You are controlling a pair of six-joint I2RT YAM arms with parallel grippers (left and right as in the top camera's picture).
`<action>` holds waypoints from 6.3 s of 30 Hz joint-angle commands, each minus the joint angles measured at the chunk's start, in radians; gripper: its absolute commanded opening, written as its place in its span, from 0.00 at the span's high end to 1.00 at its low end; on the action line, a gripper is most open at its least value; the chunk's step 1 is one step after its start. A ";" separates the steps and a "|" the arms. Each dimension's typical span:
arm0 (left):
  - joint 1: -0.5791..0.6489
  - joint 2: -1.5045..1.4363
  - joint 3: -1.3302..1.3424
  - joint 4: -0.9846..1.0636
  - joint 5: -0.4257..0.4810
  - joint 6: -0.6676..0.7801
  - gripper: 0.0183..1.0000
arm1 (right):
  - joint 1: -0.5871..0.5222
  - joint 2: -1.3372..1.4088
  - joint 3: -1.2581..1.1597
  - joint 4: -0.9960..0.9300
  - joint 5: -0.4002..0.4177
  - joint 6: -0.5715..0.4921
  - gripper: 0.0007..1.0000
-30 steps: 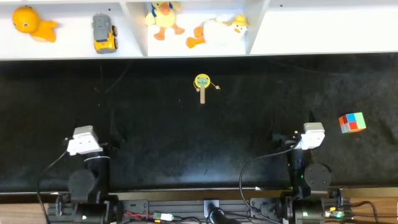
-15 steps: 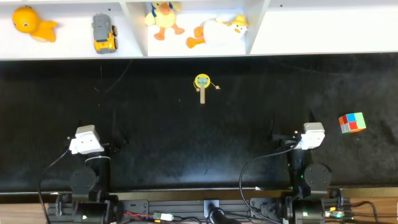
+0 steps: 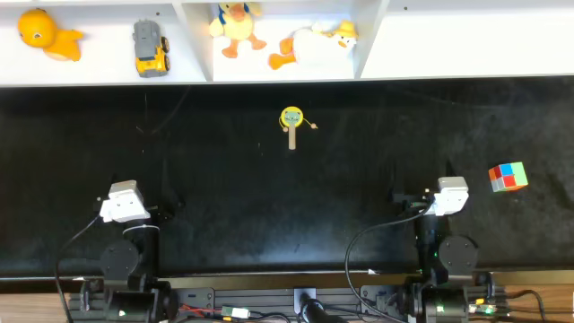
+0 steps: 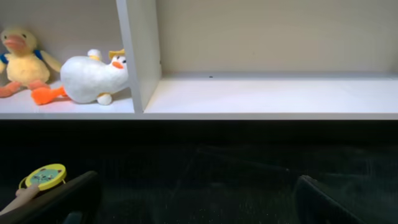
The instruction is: Store Toys
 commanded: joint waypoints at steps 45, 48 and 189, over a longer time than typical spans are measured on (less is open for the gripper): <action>0.004 -0.010 -0.002 -0.002 -0.005 0.021 0.00 | 0.458 0.364 0.305 -0.136 0.576 0.090 0.00; 0.004 -0.010 -0.002 -0.002 -0.005 0.021 0.00 | 0.555 0.451 0.398 -0.243 0.642 0.137 0.00; 0.004 -0.010 -0.002 -0.002 -0.005 0.021 0.00 | 0.673 1.901 1.198 -0.461 0.174 0.540 0.00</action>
